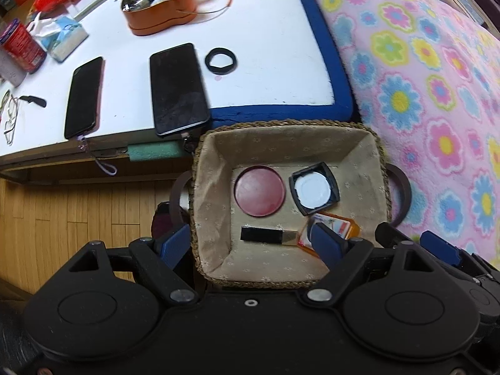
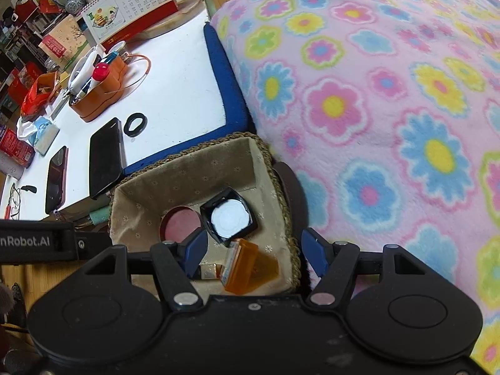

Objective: Organize rigid objects
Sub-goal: 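Open both grippers to drop the compact and tray into the basket, then move both tools back over the blanket toward the remaining items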

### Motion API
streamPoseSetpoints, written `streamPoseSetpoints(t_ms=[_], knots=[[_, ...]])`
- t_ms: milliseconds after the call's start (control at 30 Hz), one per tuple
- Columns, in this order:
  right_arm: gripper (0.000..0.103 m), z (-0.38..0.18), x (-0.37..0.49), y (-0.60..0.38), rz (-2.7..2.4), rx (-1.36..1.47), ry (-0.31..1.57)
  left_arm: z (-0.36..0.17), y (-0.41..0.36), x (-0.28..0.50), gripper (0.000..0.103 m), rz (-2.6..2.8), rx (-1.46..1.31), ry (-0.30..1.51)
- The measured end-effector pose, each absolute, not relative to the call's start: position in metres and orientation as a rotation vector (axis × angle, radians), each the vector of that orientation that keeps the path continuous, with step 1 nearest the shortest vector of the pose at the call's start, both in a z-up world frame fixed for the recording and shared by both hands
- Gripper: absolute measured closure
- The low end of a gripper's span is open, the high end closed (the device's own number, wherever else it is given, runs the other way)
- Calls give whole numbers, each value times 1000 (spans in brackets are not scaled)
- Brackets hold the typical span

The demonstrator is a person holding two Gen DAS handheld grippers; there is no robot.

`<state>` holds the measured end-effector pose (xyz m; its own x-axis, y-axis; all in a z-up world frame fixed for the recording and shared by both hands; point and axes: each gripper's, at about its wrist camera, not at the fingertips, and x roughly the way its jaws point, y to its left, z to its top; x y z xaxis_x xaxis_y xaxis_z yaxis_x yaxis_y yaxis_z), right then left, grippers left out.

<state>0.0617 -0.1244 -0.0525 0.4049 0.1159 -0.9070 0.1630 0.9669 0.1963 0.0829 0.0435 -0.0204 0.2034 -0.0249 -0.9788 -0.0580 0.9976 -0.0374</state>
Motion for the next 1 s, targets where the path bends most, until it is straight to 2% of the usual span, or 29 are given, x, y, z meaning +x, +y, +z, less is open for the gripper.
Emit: streamPoseSetpoints(t_ms=[433, 733, 1000], knots=[[35, -35, 23, -153, -129, 236, 1067, -8, -3, 68, 23, -180, 106, 1298], [31, -17, -39, -198, -328, 180, 888, -1, -21, 59, 23, -294, 156, 1270], [29, -24, -101, -266, -613, 59, 742, -1, -28, 59, 23, -347, 142, 1278]])
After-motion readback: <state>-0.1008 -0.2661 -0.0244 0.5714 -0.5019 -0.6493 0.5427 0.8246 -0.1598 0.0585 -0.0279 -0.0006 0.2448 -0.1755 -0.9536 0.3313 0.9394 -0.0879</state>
